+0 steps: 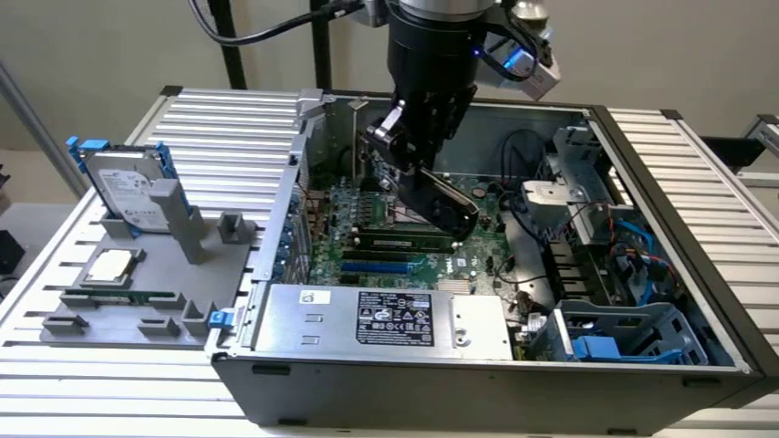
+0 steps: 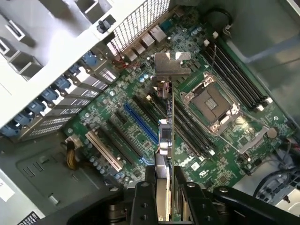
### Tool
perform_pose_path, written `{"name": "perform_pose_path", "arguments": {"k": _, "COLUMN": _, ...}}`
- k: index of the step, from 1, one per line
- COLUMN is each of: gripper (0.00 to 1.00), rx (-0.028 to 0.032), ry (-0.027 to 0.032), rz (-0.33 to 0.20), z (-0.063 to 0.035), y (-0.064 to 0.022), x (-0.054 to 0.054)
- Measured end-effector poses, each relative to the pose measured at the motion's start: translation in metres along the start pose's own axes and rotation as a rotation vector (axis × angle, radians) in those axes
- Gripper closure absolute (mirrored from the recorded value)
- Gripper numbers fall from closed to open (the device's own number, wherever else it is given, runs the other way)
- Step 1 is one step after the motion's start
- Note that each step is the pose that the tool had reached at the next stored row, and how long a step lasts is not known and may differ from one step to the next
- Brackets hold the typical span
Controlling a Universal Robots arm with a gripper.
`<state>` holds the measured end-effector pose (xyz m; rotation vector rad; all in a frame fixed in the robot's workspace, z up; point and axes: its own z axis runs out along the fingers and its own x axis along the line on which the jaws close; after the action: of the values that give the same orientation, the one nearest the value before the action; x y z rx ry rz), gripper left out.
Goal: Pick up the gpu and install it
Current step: 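Insert the gpu into the slot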
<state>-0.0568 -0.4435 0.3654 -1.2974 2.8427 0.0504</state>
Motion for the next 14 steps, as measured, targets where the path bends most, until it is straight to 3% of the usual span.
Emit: {"name": "perform_pose_path", "arguments": {"k": 14, "gripper": 1.00, "rx": -0.0062, "ry": 0.0048, "rz": -0.282, "z": 0.0111, "y": -0.0002, "x": 0.000}}
